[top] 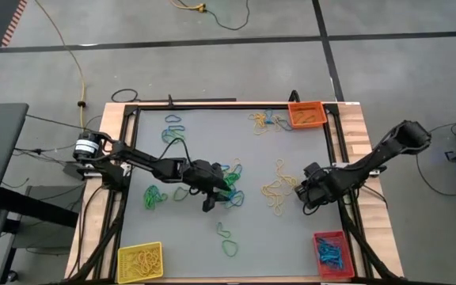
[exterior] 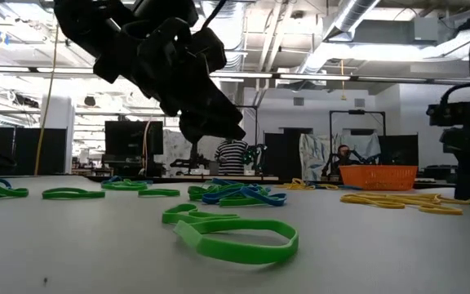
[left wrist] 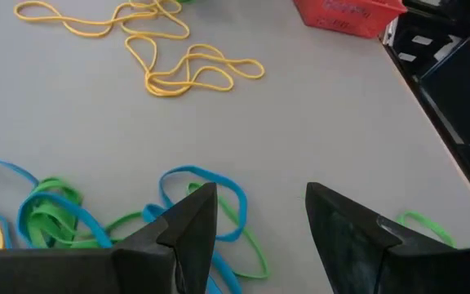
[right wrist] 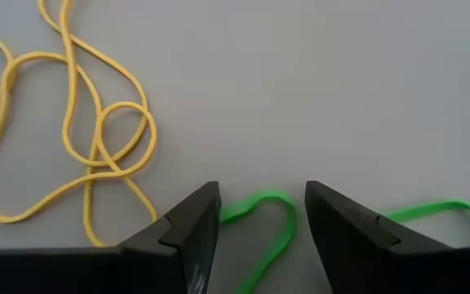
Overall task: Sort rubber bands into baskets
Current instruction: Put the green rubber band into the orange bin
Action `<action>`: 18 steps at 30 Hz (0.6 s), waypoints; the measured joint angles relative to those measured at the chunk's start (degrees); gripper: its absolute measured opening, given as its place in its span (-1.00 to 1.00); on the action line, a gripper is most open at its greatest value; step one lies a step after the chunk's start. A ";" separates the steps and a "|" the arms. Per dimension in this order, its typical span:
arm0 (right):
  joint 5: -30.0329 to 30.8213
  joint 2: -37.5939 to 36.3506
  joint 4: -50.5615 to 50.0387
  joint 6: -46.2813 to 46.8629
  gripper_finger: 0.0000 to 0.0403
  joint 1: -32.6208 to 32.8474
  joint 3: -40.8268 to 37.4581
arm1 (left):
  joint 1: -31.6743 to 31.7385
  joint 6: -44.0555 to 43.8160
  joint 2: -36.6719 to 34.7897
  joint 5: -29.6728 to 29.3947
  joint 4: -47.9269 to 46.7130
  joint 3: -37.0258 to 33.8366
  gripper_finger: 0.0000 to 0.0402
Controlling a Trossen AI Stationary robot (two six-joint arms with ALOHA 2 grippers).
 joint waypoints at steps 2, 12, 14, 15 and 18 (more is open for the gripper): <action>-0.07 0.13 2.49 -2.36 0.01 -0.02 -0.68 | 0.00 -0.02 0.00 -0.16 -0.19 0.00 -0.11; -2.07 -0.10 5.53 -7.36 -0.91 1.82 -0.40 | 0.00 -0.07 -0.02 -0.21 -0.27 0.00 -0.11; -2.90 -0.03 4.49 -7.58 -0.90 1.89 0.54 | 0.02 -0.09 -0.02 -0.22 -0.27 0.00 -0.11; -3.50 0.01 3.52 -7.76 -0.90 1.92 1.15 | 0.02 -0.09 -0.02 -0.23 -0.27 0.00 -0.11; -4.20 0.09 -0.25 -9.22 -0.92 1.97 4.07 | 0.02 -0.11 -0.02 -0.26 -0.25 0.00 -0.11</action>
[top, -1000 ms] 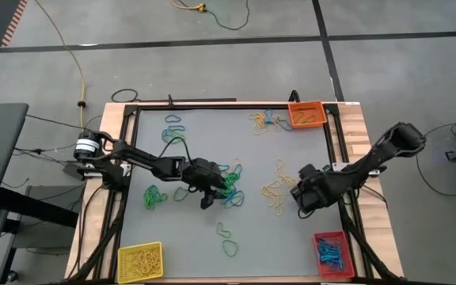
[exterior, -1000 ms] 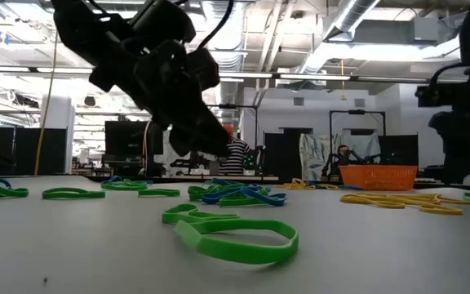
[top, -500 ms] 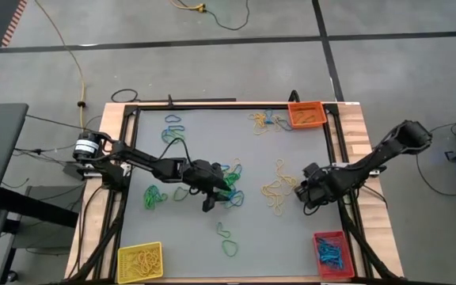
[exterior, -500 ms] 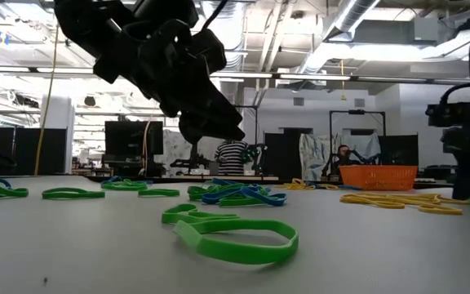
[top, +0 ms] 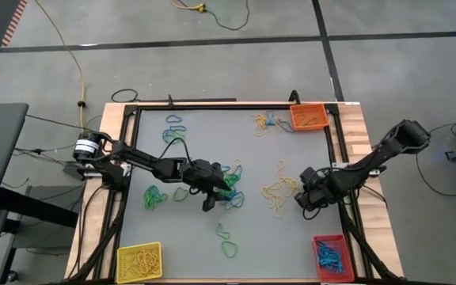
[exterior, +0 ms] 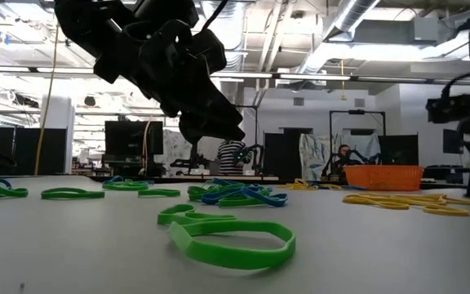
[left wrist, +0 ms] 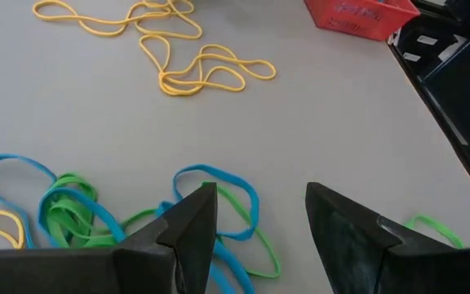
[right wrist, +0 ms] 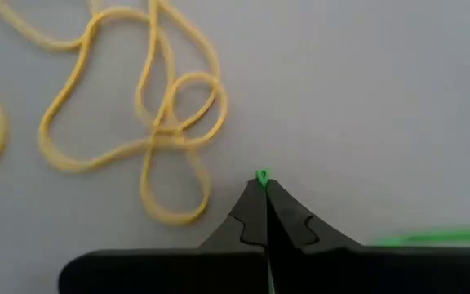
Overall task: Sort rubber bands into baskets
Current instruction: Put the green rubber band into the orange bin
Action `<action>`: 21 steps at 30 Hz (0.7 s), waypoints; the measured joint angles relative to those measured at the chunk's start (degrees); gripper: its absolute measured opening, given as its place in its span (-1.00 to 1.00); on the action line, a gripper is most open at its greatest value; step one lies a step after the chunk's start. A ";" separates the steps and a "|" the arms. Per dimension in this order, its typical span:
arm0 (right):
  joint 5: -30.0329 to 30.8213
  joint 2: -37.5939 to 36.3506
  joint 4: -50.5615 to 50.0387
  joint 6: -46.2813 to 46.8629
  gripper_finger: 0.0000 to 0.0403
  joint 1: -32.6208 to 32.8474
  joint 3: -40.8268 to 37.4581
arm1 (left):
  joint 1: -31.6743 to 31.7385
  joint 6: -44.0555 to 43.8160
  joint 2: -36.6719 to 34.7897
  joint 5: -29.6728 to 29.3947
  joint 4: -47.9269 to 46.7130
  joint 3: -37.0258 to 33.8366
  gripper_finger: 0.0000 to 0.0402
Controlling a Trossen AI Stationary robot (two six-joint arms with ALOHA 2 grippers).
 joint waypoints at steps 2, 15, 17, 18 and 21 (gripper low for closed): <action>1.40 -0.04 -2.03 -1.51 -0.92 0.02 2.51 | 0.00 0.00 -0.02 -0.02 0.01 0.00 -0.11; 15.30 -0.04 -12.13 -11.70 -0.92 -9.05 13.81 | 0.00 0.00 -0.07 -2.15 1.58 0.00 -0.11; 16.62 -0.04 -11.65 -15.71 -0.92 -13.11 14.65 | 0.00 0.07 -0.07 -2.13 2.42 0.00 -0.11; 17.09 -0.04 -11.53 -17.94 -0.92 -15.38 15.04 | 0.00 0.07 -0.07 -2.13 2.84 0.00 -0.11; 17.56 -0.04 -10.19 -26.18 -0.92 -22.99 16.04 | 0.00 0.63 -0.07 -2.13 4.00 0.00 -0.11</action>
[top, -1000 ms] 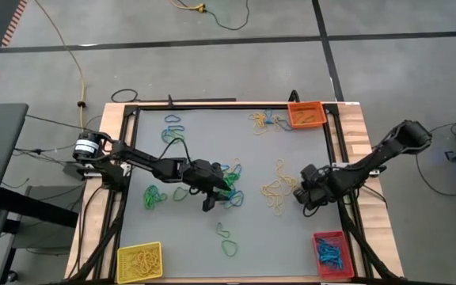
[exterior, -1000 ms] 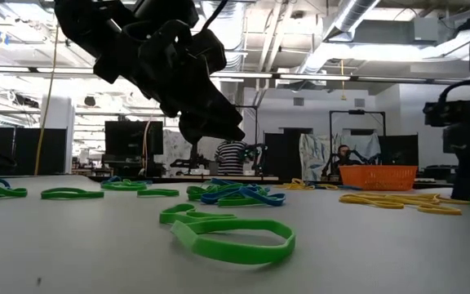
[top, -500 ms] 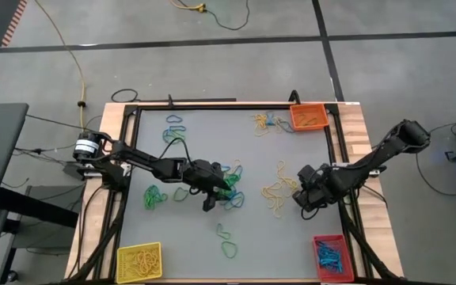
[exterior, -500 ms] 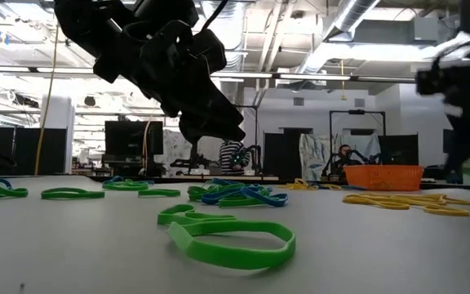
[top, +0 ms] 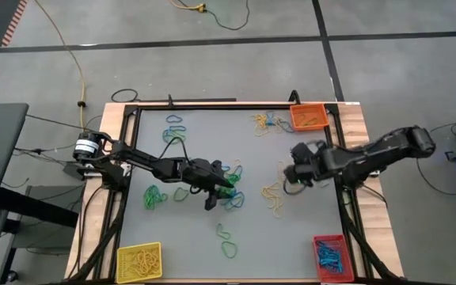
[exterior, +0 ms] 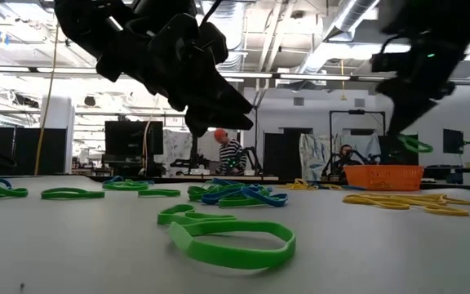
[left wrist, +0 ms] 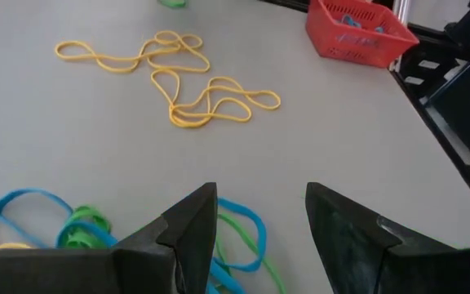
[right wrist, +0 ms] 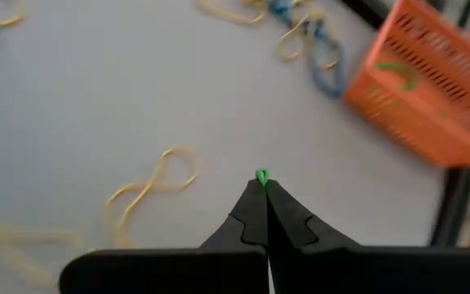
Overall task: Sort rubber bands into baskets
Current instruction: Put the green rubber band into the orange bin
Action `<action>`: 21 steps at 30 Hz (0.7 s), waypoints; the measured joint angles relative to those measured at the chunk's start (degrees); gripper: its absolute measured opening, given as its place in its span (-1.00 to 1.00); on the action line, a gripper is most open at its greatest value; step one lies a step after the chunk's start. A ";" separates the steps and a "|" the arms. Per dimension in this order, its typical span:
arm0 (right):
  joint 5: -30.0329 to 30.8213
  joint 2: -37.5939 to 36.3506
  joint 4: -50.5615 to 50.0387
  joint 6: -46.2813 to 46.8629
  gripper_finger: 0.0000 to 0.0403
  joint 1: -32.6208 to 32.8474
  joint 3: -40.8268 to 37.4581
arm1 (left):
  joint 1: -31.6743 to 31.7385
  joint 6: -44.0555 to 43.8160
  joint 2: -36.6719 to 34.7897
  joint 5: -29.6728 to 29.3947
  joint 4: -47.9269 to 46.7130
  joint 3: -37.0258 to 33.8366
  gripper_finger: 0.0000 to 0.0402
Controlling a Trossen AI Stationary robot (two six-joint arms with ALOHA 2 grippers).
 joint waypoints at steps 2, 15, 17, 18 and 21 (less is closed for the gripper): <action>-0.01 0.00 1.32 -5.85 -0.92 -5.45 0.53 | 0.00 0.60 -0.02 -0.02 0.09 0.00 -0.11; -14.98 0.07 21.71 -40.33 -0.91 -43.10 1.85 | 0.00 2.51 -0.02 0.00 0.05 -0.02 -0.11; -17.92 0.43 24.58 -43.05 -0.91 -47.59 1.90 | 0.00 2.67 -0.02 0.00 0.04 -0.02 -0.11; -19.30 0.67 25.72 -44.20 -0.91 -49.67 1.90 | 0.00 2.99 -0.02 0.00 0.04 -0.02 -0.11; -23.38 1.96 29.24 -46.61 -0.91 -54.80 1.94 | 0.00 4.20 -0.02 0.00 0.03 -0.02 -0.11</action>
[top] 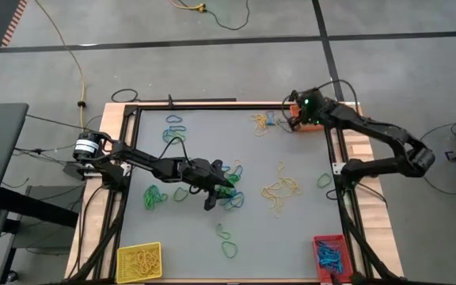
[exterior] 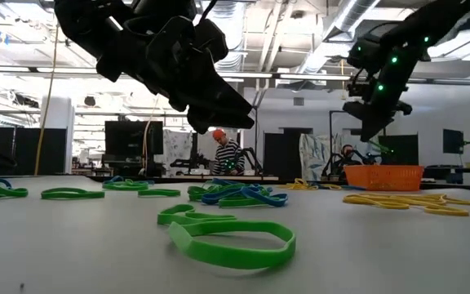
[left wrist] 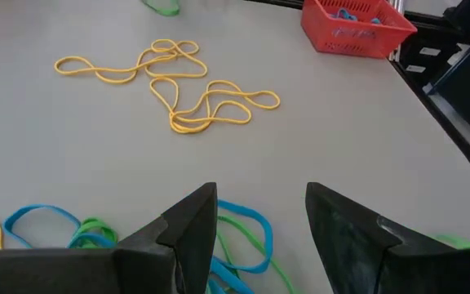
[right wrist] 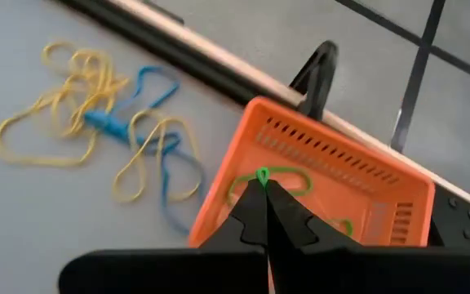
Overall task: Sort rubber bands into baskets
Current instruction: Put the green rubber band into the orange bin
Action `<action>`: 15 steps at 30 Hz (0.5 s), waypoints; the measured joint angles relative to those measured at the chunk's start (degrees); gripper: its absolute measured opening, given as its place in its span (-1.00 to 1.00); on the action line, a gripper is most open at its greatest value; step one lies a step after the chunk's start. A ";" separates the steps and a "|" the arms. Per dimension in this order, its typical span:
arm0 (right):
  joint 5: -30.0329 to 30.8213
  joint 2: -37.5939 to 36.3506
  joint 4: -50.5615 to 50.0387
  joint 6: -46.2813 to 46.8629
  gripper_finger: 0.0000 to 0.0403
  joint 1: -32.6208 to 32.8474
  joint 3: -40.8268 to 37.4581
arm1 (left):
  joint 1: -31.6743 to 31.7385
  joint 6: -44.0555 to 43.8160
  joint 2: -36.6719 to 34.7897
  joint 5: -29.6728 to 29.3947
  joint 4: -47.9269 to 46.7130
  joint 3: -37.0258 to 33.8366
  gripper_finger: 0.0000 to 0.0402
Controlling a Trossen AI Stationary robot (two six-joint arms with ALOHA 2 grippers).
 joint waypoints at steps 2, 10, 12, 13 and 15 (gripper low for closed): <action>-1.48 1.37 1.57 -1.54 -0.91 -2.57 0.00 | 0.00 0.93 0.00 -0.01 -0.01 0.00 -0.11; -2.53 10.06 8.63 -6.28 -0.90 -9.14 0.00 | 0.00 4.34 0.00 -0.73 0.02 0.00 -0.11; -2.53 12.04 9.74 -7.58 -0.88 -9.86 0.00 | 0.00 4.40 0.00 -0.74 0.02 0.00 -0.11; -2.47 12.89 10.21 -8.00 -0.86 -10.17 -0.01 | 0.02 4.63 0.00 -0.75 0.02 0.00 -0.11; -2.44 14.26 11.13 -8.67 -0.81 -10.54 -0.02 | 0.02 4.91 0.00 -0.74 0.02 0.00 -0.11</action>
